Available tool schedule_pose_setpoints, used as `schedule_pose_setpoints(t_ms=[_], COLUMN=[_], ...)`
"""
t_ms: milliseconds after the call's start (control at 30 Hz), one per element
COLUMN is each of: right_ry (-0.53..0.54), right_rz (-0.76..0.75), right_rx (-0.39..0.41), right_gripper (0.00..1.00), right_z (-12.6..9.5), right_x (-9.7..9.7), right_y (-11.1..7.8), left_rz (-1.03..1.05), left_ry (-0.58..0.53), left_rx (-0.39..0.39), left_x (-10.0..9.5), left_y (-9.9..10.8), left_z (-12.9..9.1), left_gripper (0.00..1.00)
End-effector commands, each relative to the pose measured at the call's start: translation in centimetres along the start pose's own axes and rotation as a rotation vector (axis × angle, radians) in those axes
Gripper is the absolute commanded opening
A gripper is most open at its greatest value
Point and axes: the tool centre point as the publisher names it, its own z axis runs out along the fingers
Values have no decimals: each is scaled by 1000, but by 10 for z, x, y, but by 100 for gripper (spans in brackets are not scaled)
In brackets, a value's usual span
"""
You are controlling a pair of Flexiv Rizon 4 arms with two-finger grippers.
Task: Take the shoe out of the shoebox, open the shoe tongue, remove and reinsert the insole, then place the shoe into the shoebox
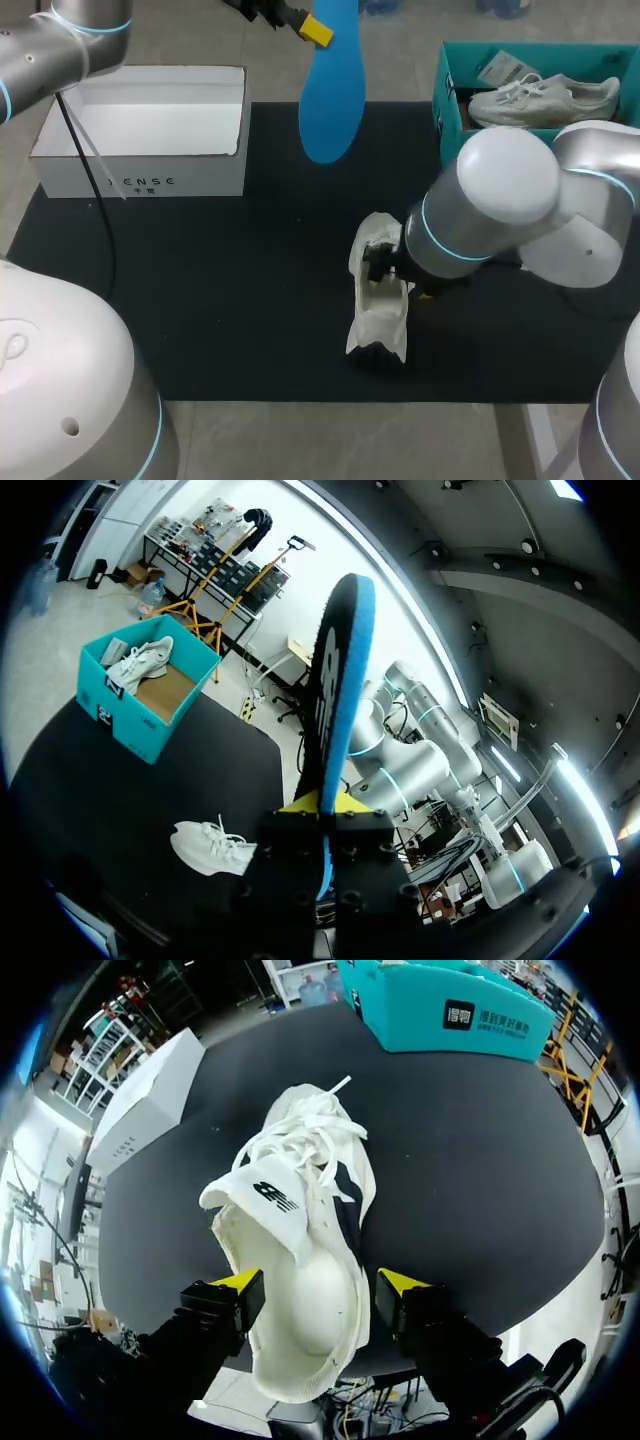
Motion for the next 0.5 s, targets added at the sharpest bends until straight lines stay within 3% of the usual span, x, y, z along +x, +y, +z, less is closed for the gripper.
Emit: schedule_pose_setpoints(t_ms=[33,67,133,500], right_ry=[44,55,201,201], right_rz=[-58,-103,-207,-207], right_rx=[70,104,88,88], right_gripper=[100,100,100,100], right_z=[-40,-41,-46,-46], right_x=[-20,-18,-7,-7], right_y=[14,17,20,20], left_rz=[0,0,0,0], left_ry=[-2,-2,-2,-2], left_rx=[1,1,1,1], left_x=[1,1,1,1], left_y=[1,1,1,1], left_z=[0,0,0,0], left_gripper=[0,0,0,0])
